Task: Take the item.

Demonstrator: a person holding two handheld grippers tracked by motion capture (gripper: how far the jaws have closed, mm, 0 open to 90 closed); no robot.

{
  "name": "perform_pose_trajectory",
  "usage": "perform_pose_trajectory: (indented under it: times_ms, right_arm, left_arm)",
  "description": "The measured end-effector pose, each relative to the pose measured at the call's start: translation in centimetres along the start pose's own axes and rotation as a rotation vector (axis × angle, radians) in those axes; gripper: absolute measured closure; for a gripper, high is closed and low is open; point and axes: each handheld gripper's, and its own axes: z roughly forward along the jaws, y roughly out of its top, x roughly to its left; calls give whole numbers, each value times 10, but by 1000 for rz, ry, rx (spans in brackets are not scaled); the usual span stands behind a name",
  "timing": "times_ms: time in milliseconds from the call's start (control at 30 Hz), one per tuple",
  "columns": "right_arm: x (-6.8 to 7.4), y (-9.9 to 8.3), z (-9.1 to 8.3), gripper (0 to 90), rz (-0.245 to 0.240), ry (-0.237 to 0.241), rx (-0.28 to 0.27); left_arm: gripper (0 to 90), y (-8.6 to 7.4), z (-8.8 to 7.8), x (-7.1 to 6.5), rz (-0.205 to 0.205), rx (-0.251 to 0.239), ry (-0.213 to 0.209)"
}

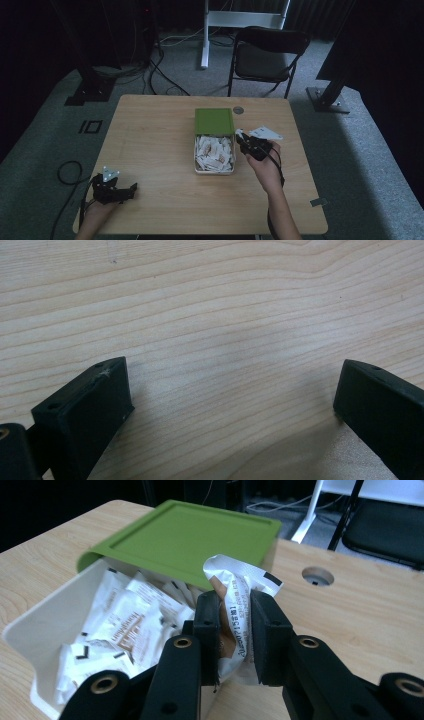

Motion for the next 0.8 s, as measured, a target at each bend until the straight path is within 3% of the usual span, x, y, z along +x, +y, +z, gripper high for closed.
perform_pose_trajectory:
  times_ms: [267,533,800]
  right_arm:
    - [-23,-14,5,757,8,-79,22]
    - [-43,-29,15,757,45,-124,50]
    - [-63,-41,29,758,69,-192,45]
  left_arm:
    - [28,0,0,0,2,2,0]
    - [27,0,0,0,2,2,0]
    - [27,0,0,0,2,1,0]
